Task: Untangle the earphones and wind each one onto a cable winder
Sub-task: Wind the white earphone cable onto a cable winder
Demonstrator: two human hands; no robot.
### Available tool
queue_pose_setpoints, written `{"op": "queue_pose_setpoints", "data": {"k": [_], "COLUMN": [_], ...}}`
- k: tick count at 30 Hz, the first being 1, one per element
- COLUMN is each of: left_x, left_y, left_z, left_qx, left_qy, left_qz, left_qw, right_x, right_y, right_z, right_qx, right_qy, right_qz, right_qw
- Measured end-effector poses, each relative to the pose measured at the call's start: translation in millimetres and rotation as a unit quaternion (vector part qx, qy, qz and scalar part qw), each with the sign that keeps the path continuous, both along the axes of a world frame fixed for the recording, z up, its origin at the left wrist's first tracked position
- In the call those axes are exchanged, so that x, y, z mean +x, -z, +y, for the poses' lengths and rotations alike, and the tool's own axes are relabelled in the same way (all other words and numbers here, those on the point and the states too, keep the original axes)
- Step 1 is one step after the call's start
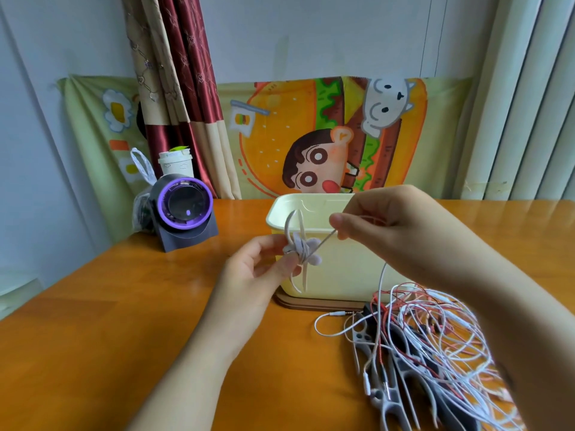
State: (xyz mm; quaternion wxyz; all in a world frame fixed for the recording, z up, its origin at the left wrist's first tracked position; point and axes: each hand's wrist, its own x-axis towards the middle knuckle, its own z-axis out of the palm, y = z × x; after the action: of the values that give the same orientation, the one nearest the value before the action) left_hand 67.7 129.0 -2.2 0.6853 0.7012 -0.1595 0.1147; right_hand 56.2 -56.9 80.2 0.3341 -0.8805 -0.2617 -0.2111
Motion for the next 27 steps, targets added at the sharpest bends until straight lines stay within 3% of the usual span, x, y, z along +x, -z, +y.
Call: {"op": "queue_pose_setpoints", "data": {"k": [11,15,21,27], "left_x": [-5.5,-7.9,-4.0,1.3], "left_y": [-0.4,-3.2,-2.7,-2.4], "left_z": [-3.2,-3.0,-1.6,-1.9], "left_qx": [0.065,0.055,-0.127,-0.277], "left_qy": [0.091,0.109,0.176,0.166], "left_qz": [0.02,0.014,0.033,0.086], "left_qw": [0.993,0.992,0.976,0.942], "right_x": [7.7,12.8,22.9,26.1], "right_y": [6.5,10.0,31.8,50.1], "right_z": [-0.6,-3.3,3.9,25.7], "right_qx": [0.023,0.046,0.134,0.104], "right_qy": [0.018,0.003,-0.042,-0.05], "right_qz": [-0.028,0.009,0.181,0.164], "right_qw": [0.999,0.999,0.973,0.98]}}
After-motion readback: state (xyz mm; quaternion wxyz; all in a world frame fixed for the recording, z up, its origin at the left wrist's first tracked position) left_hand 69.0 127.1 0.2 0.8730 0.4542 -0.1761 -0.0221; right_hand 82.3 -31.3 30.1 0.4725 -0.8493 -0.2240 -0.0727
